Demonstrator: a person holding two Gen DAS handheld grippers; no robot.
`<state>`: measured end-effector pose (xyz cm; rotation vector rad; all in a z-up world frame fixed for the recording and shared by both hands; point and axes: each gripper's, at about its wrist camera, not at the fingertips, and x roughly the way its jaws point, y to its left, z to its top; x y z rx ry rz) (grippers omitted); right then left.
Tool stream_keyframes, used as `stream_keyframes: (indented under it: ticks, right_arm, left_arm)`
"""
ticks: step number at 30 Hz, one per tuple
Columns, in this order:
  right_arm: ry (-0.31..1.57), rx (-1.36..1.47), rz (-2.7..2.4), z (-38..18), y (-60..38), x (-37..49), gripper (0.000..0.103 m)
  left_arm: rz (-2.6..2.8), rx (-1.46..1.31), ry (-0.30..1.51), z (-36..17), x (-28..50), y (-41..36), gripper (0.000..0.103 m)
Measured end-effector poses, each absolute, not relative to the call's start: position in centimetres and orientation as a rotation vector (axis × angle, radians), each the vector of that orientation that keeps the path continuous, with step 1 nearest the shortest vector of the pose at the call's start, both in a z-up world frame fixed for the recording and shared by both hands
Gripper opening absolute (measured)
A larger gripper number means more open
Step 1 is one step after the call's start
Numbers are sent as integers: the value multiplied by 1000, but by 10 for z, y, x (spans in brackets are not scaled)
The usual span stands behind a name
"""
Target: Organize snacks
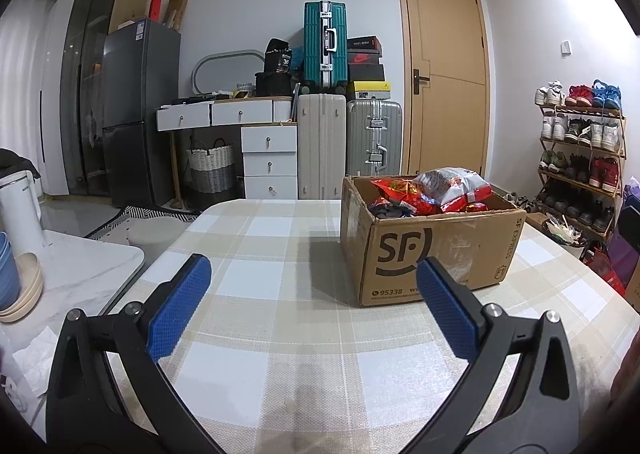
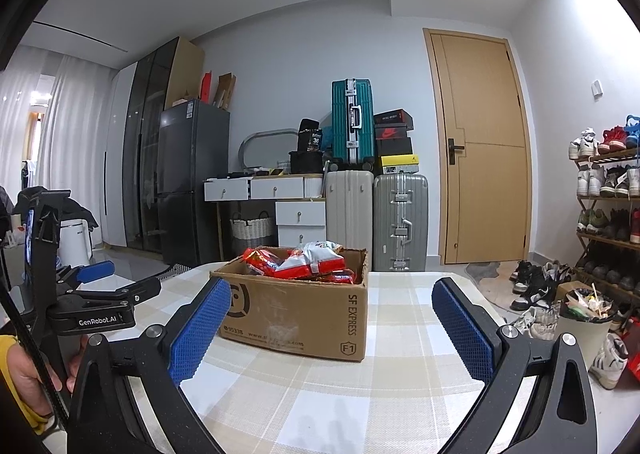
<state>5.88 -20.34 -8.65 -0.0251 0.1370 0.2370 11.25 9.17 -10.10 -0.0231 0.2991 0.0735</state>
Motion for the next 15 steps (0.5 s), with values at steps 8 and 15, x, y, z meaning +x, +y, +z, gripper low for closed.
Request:
stream_keyframes:
  ticks: [8, 15]
  right_arm:
    - [138, -25, 237, -87, -204, 59, 102]
    - [142, -27, 236, -89, -203, 59, 102]
  left_arm:
    - [74, -24, 295, -99, 114, 86, 103]
    - [74, -25, 293, -97, 111, 87, 103]
